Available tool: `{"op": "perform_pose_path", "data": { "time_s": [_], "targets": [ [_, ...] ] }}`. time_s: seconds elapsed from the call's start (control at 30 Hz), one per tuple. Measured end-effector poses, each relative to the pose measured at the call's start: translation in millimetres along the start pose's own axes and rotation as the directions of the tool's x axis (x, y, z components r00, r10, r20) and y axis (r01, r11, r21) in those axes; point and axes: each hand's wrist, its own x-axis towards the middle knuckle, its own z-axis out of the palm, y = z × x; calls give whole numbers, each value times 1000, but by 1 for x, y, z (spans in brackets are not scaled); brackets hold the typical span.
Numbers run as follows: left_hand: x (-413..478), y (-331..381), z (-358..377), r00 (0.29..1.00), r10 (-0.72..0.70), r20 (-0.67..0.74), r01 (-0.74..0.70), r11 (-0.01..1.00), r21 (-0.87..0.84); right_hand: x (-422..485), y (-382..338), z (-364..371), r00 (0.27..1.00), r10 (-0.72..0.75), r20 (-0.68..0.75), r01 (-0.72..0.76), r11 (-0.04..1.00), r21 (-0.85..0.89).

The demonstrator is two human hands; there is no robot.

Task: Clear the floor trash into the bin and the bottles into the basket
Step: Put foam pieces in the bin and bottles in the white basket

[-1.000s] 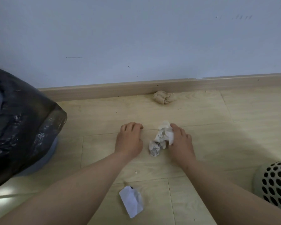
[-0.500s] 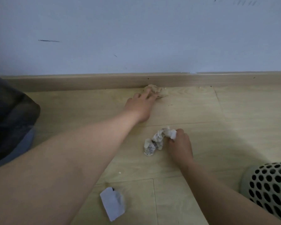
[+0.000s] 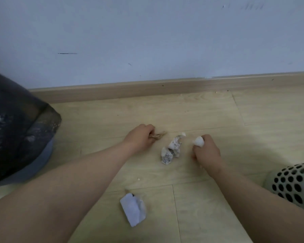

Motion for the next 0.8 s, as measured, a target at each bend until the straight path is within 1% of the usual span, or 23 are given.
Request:
{"op": "perform_pose_path", "data": {
  "time_s": [0.07,0.1,0.17,0.23,0.27,0.33,0.4,0.5,0.53,0.57,0.63,0.67,0.73,0.8],
  "targets": [
    [-16,-11,-1,998,-57,37,59,996,-64,-5,1,-4,996,35,-84,-30,998,53],
    [-24,-15,-1,993,-108,49,113,986,-126,-9,-1,-6,991,33,-133,-25,998,58],
    [-37,-20,-5,977,-209,41,212,931,-298,-20,-13,-8,978,-13,-210,27,998,65],
    [-43,-19,-12,970,-242,-7,210,856,-473,-31,-34,-3,976,-51,-212,80,988,132],
    [-46,-15,-16,970,-242,-36,181,808,-561,-36,-45,2,982,-36,-186,76,974,212],
    [-51,-6,-24,970,-228,-81,109,713,-693,-43,-71,18,996,56,-76,-19,907,421],
    [-56,7,-26,977,-183,-109,49,692,-720,-52,-95,31,984,147,100,-177,808,561],
    [-63,24,-20,979,-173,-106,27,629,-777,-66,-117,43,933,147,327,-338,665,666],
    [-66,28,-17,979,-171,-112,19,619,-785,-71,-120,47,916,126,380,-373,612,697],
    [-68,30,-13,978,-159,-132,1,639,-769,-73,-120,51,901,100,422,-402,560,725],
    [-73,27,-7,981,-113,-158,-21,748,-664,-76,-116,54,863,55,503,-476,424,771],
    [-76,24,-4,980,-106,-167,-15,805,-594,-78,-114,51,839,19,543,-511,372,775],
    [-81,16,0,974,-70,-213,-30,902,-431,-77,-106,47,797,-40,603,-554,348,756],
    [-88,10,-1,969,14,-246,-90,950,-300,-76,-95,43,760,-95,643,-553,426,716]
  ]
}}
